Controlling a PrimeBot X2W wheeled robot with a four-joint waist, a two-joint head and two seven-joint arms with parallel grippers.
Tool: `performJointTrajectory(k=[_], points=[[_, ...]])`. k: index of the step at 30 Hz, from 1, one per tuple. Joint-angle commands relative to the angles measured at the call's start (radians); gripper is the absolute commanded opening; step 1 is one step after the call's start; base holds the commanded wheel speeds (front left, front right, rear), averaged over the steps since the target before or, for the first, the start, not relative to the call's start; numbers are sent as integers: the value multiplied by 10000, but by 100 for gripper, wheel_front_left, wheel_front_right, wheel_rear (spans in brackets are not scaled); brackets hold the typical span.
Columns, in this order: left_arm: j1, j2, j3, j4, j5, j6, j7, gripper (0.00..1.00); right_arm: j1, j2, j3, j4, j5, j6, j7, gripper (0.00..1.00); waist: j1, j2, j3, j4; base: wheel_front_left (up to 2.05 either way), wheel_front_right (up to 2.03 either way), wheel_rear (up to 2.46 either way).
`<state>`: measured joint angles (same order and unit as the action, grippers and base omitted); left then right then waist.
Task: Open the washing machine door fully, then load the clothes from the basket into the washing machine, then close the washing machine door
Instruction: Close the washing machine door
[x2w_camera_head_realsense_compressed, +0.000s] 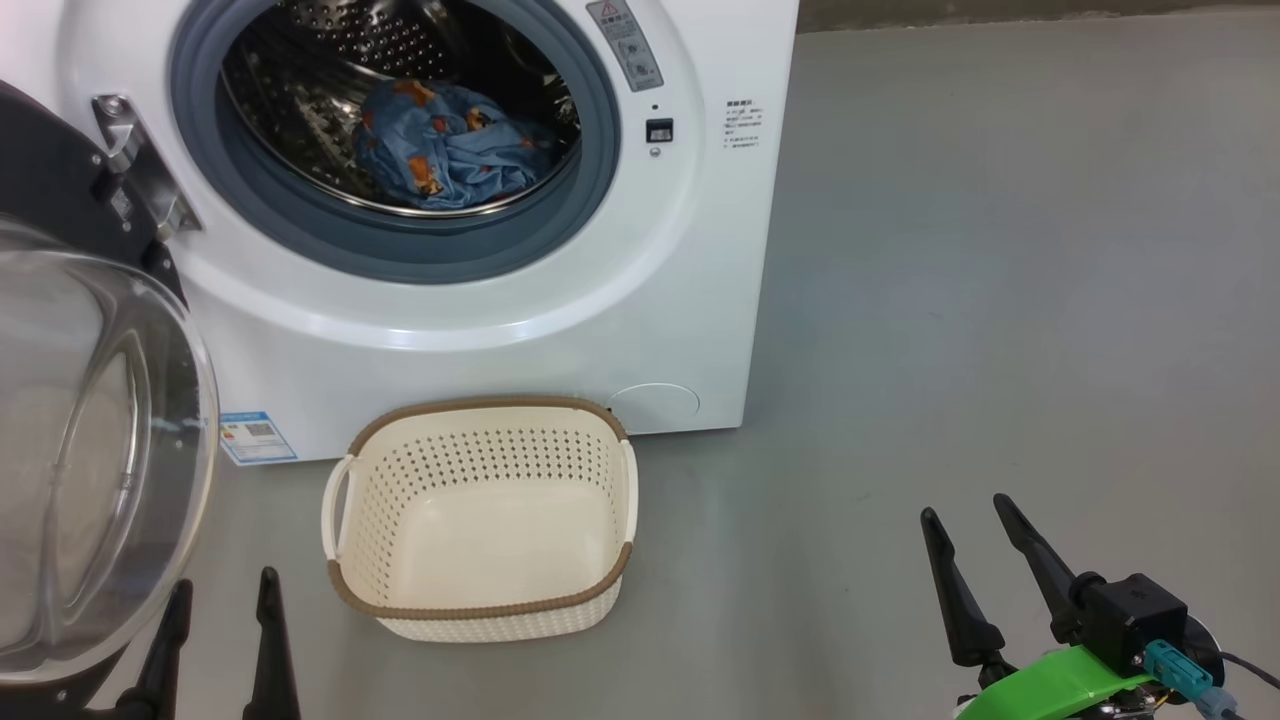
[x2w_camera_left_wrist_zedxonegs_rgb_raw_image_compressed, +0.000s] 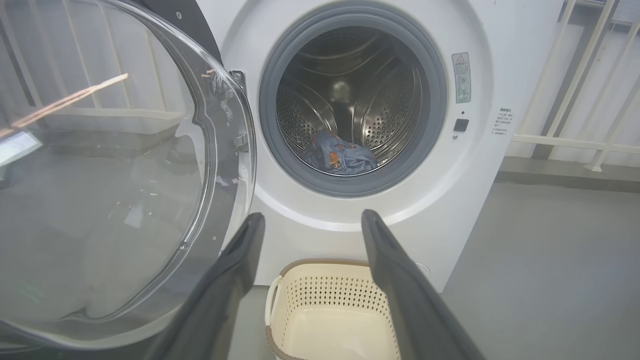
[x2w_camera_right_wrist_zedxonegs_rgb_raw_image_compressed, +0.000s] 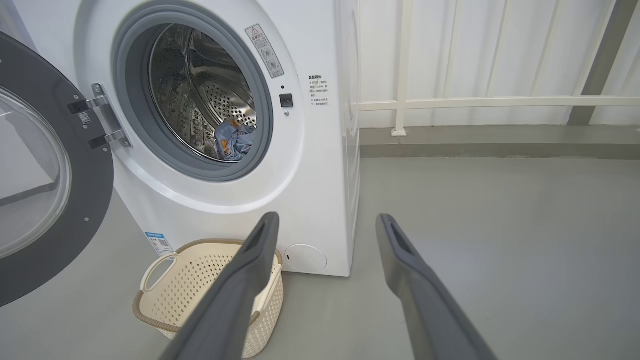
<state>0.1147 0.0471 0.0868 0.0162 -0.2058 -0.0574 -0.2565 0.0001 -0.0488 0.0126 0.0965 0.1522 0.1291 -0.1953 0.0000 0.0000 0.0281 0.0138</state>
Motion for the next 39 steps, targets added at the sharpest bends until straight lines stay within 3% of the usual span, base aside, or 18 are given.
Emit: performJointTrajectory(k=[1, 15, 39], points=[[-364, 50, 393, -316, 74, 55, -53, 100, -252, -14, 202, -242, -194, 16, -82, 100, 0, 0, -5, 34, 0, 0, 0], [-289, 37, 382, -277, -58, 382, -53, 100, -235, -14, 244, -240, -286, 16, -100, 100, 0, 0, -58, 905, 0, 0, 0], [-167, 32, 215, -265, -448, 1089, -53, 100, -384, -14, 406, -207, -357, 16, -153, 100, 0, 0, 67, 3625, 0, 0, 0]])
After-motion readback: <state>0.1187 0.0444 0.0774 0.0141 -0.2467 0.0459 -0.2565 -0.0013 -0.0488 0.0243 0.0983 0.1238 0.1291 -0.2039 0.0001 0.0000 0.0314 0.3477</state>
